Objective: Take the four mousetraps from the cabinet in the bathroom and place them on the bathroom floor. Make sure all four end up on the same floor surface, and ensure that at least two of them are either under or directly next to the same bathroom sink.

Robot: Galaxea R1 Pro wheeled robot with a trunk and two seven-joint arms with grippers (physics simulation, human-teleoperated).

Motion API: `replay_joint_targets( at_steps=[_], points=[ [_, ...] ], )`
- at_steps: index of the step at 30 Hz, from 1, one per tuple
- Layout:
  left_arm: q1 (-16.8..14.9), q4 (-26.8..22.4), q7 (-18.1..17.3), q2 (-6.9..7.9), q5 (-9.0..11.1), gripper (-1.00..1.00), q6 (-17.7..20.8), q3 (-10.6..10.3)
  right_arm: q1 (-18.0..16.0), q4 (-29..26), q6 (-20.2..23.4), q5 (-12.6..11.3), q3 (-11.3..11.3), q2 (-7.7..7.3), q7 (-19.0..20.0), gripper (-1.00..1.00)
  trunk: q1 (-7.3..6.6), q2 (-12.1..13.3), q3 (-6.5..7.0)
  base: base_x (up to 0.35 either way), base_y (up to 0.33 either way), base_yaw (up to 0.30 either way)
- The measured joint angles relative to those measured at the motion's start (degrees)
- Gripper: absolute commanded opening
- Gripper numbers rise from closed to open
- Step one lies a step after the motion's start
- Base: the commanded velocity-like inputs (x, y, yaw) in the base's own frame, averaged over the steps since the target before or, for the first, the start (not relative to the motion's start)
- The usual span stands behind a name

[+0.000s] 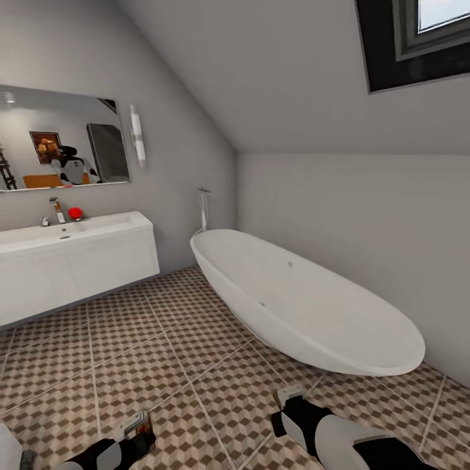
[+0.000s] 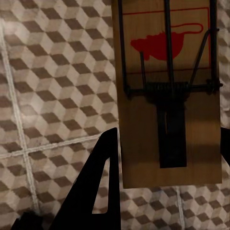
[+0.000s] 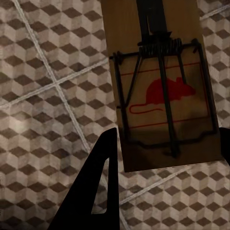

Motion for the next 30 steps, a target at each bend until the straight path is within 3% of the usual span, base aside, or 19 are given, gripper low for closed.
replay_joint_targets(
  at_steps=[24, 30],
  points=[
    [0.00, 0.00, 0.00, -0.02, 0.00, -1.00, 0.02, 0.00, -0.02, 0.00, 0.00, 0.00, -0.01, 0.03, 0.18, -1.00, 0.00, 0.00, -0.73, 0.000, 0.000, 0.264],
    [-0.02, -0.30, 0.02, -0.71, -0.30, -1.00, -0.05, -0.04, 0.01, 0.00, -0.07, 0.02, 0.00, -0.07, 0.13, -1.00, 0.00, 0.00, -0.92, 0.000, 0.000, 0.266]
  ],
)
